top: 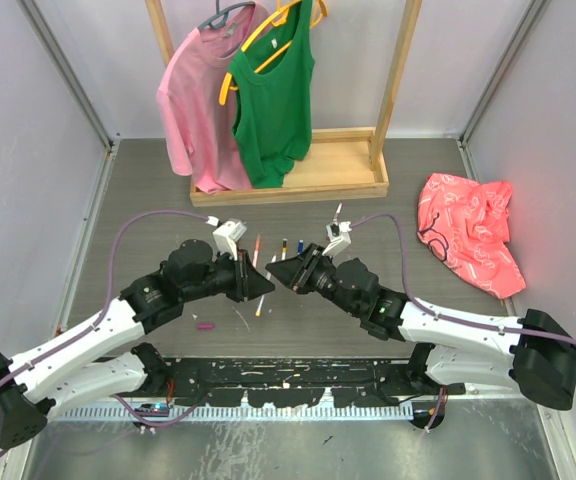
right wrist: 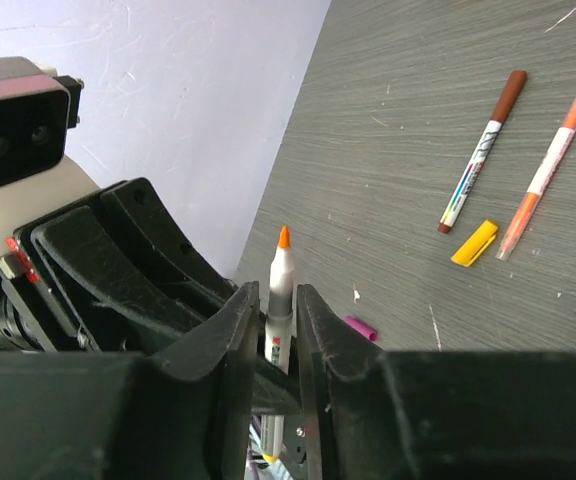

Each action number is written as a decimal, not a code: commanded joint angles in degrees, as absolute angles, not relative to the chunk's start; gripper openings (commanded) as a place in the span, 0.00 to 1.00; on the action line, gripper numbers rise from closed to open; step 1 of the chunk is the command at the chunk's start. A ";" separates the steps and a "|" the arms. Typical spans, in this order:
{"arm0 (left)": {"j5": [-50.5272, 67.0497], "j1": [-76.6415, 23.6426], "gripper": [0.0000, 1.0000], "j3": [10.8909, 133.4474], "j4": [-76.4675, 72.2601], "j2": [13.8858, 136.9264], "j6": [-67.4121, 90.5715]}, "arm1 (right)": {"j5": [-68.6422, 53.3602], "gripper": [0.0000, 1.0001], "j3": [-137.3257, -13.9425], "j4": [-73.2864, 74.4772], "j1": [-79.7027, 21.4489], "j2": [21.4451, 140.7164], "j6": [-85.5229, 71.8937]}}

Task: Insert the pens into the pen caps
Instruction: Pick up the pen from the center of the board, then pick up the pen cap from the center of the board, then place the pen cap at the center of the board.

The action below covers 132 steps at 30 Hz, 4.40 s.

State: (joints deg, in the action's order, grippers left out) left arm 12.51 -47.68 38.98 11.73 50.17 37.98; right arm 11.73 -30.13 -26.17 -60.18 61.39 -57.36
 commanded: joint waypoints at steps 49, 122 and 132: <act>-15.46 -31.29 0.00 48.31 46.41 12.82 23.56 | -2.57 0.59 -86.58 19.23 -58.78 116.73 -0.90; -14.41 -31.33 0.00 47.31 45.35 12.79 23.95 | 24.18 0.47 -44.71 25.76 -58.71 84.62 -57.33; -14.59 -31.29 0.00 47.37 45.35 13.22 23.83 | 23.86 0.61 -45.23 26.60 -58.72 82.10 -54.34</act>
